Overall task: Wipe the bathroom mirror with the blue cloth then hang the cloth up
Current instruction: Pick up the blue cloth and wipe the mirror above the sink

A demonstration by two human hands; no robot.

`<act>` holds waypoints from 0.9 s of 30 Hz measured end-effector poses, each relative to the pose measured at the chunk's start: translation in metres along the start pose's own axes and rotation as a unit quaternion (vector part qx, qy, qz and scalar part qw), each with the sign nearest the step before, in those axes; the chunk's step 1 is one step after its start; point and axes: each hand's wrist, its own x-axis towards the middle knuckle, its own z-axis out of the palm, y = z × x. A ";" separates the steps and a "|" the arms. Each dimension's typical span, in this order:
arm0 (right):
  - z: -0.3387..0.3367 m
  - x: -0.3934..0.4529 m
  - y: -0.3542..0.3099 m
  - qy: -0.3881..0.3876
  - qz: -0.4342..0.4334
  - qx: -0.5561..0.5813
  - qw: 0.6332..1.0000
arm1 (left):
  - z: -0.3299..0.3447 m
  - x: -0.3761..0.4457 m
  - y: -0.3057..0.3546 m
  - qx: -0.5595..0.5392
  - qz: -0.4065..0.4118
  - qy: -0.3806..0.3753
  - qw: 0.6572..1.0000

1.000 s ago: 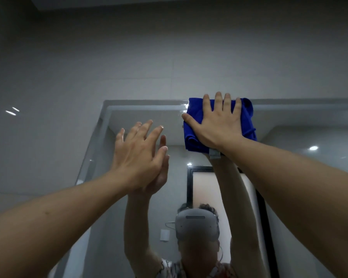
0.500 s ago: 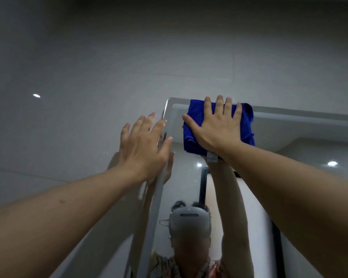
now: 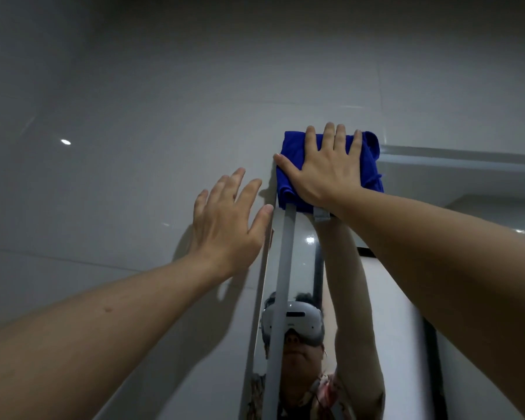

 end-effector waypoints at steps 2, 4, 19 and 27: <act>0.000 0.002 -0.007 0.004 -0.013 0.007 1.000 | -0.001 -0.004 -0.007 -0.001 -0.002 0.002 1.000; -0.001 0.001 -0.011 0.001 -0.024 0.016 1.000 | -0.001 -0.009 -0.015 -0.004 -0.001 0.002 1.000; 0.002 -0.042 -0.024 -0.023 -0.044 0.022 0.999 | 0.000 -0.022 -0.009 -0.017 -0.029 -0.002 0.999; 0.007 -0.075 -0.024 -0.022 -0.065 0.032 0.997 | -0.017 -0.017 0.000 0.005 -0.037 0.009 0.999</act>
